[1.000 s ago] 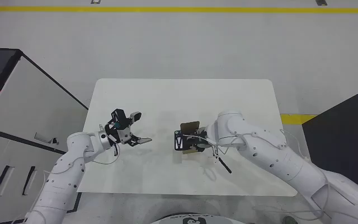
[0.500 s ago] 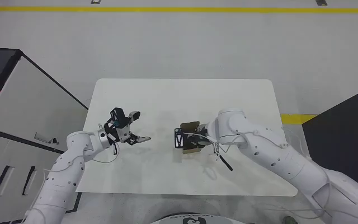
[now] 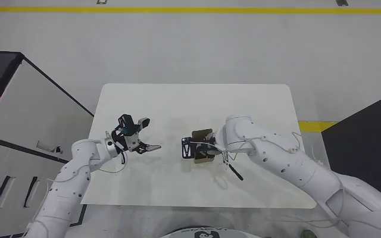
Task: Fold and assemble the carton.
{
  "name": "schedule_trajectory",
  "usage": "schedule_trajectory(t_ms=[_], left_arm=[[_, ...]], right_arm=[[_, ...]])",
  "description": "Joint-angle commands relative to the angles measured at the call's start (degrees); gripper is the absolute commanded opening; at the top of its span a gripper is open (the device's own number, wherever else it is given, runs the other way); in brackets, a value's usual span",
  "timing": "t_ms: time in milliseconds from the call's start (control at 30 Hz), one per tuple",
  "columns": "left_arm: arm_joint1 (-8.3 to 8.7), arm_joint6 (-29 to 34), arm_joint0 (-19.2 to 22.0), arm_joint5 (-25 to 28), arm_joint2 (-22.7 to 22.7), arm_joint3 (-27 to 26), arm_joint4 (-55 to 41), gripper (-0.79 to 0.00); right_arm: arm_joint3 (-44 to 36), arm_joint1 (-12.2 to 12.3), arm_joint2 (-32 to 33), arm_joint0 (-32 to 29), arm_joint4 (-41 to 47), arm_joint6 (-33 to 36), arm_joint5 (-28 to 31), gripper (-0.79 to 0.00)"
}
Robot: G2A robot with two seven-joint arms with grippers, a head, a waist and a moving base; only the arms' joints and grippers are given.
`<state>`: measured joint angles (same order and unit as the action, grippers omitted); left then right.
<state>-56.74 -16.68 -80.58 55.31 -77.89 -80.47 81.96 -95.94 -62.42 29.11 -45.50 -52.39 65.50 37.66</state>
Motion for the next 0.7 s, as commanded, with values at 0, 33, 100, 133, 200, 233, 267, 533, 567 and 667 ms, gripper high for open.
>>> schedule_trajectory(t_ms=[0, 33, 100, 133, 200, 233, 267, 533, 567, 667], left_arm=[[0.00, 0.0, 0.0, 0.0, 0.0, 0.0, 0.0, 0.000], [0.00, 0.0, 0.0, 0.0, 0.0, 0.0, 0.0, 0.000], [0.00, 0.0, 0.0, 0.0, 0.0, 0.0, 0.0, 0.000], [0.00, 0.0, 0.0, 0.0, 0.0, 0.0, 0.0, 0.000], [0.00, 0.0, 0.0, 0.0, 0.0, 0.0, 0.0, 0.000], [0.00, 0.0, 0.0, 0.0, 0.0, 0.0, 0.0, 0.000], [0.00, 0.0, 0.0, 0.0, 0.0, 0.0, 0.0, 0.000], [0.00, 0.0, 0.0, 0.0, 0.0, 0.0, 0.0, 0.000], [0.00, 0.0, 0.0, 0.0, 0.0, 0.0, 0.0, 0.000], [0.00, 0.0, 0.0, 0.0, 0.0, 0.0, 0.0, 0.000]], right_arm=[[0.0, 0.0, 0.0, 0.0, 0.0, 0.0, 0.0, -0.785], [0.2, 0.0, -0.1, -0.3, -0.3, -0.5, -0.3, -0.785], [0.9, -0.2, -0.6, -0.6, -1.4, -1.6, 0.1, -0.785], [1.4, -0.3, -0.8, -0.5, -1.5, -2.1, 0.4, -0.785], [2.5, -0.7, -1.3, -0.1, -1.8, -2.8, 0.9, -0.785], [3.0, -0.9, -1.5, 0.1, -1.8, -3.1, 1.0, -0.785], [3.6, -1.1, -1.8, 0.3, -1.7, -3.4, 1.1, -0.785], [8.4, -3.0, -4.0, 2.2, -0.4, -4.2, 1.7, -0.785], [8.8, -3.3, -4.2, 2.4, -0.3, -4.2, 1.7, -0.785], [9.9, -3.9, -4.9, 2.9, -0.1, -4.2, 1.6, -0.785]])
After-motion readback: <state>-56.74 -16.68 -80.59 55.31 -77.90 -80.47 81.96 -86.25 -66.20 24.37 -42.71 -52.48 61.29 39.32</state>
